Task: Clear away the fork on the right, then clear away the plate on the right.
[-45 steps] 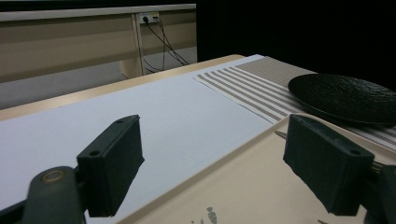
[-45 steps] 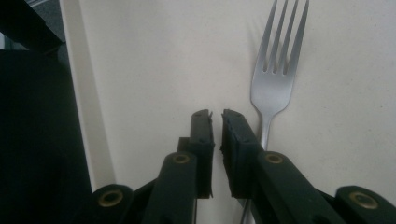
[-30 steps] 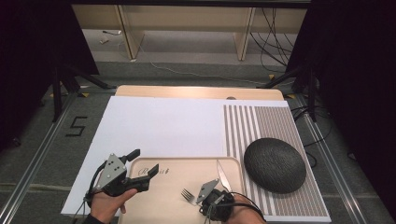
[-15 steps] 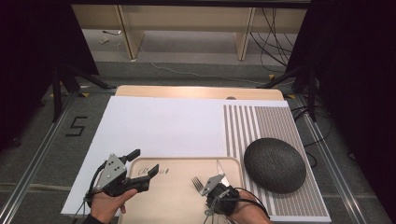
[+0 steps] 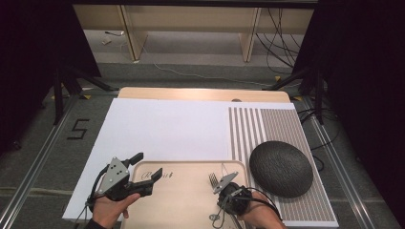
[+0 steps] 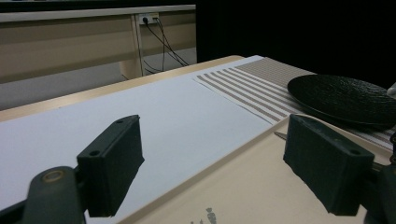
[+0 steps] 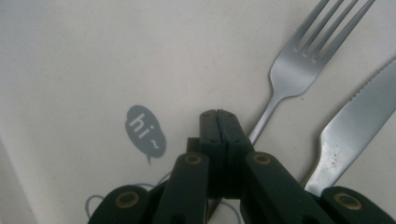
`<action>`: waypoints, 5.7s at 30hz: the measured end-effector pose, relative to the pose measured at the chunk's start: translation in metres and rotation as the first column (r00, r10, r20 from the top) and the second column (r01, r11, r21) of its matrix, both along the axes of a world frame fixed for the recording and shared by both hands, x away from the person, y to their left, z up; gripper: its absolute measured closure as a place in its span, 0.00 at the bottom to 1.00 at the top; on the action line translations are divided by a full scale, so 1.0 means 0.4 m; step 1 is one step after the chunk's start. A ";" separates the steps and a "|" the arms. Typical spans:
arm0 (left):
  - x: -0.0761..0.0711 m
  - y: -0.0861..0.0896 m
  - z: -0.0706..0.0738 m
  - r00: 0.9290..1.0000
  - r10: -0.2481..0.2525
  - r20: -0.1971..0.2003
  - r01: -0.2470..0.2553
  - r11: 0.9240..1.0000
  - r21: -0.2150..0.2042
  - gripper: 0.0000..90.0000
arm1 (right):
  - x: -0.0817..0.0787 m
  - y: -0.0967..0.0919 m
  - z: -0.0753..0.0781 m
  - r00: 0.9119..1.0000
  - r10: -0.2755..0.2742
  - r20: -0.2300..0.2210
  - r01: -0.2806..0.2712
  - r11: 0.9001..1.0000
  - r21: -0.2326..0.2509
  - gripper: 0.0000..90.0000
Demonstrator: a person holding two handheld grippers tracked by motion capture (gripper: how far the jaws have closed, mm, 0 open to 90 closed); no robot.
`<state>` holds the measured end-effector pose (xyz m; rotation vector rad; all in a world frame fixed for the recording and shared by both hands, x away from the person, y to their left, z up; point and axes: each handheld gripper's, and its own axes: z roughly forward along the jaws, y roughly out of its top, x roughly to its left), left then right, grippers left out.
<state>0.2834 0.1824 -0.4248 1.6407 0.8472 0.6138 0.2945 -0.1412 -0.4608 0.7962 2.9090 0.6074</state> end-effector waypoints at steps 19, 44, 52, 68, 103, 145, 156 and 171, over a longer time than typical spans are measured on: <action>0.000 0.001 0.001 1.000 0.001 0.000 -0.001 1.000 -0.001 0.21 | 0.008 -0.028 0.003 1.000 -0.030 -0.002 0.030 0.999 -0.019 1.00; 0.000 0.000 0.000 1.000 -0.001 -0.001 0.001 1.000 0.001 0.21 | 0.032 -0.071 0.042 0.988 -0.132 -0.083 0.146 0.970 0.194 0.43; 0.001 0.001 0.000 1.000 -0.002 -0.001 0.002 1.000 0.000 0.21 | 0.038 -0.084 0.052 0.982 -0.159 -0.101 0.179 0.953 0.243 0.33; 0.001 0.001 0.000 1.000 -0.001 -0.001 0.001 1.000 0.000 0.21 | 0.037 -0.114 0.094 0.979 -0.191 -0.065 0.202 0.905 0.375 0.19; 0.000 0.001 0.001 1.000 -0.001 -0.002 0.001 1.000 -0.004 0.21 | 0.052 -0.245 0.135 0.943 -0.333 -0.017 0.302 0.833 0.464 0.18; 0.005 -0.002 0.001 1.000 0.004 -0.009 -0.004 1.000 -0.007 0.21 | 0.041 -0.452 0.145 0.858 -0.513 -0.044 0.457 0.720 0.523 0.19; 0.003 -0.003 0.001 1.000 0.002 -0.008 -0.002 1.000 -0.008 0.21 | 0.033 -0.491 0.134 0.835 -0.548 -0.049 0.492 0.704 0.513 0.19; 0.006 -0.003 0.001 1.000 0.003 -0.007 -0.003 1.000 -0.004 0.21 | 0.029 -0.549 0.117 0.799 -0.598 -0.063 0.542 0.673 0.503 0.19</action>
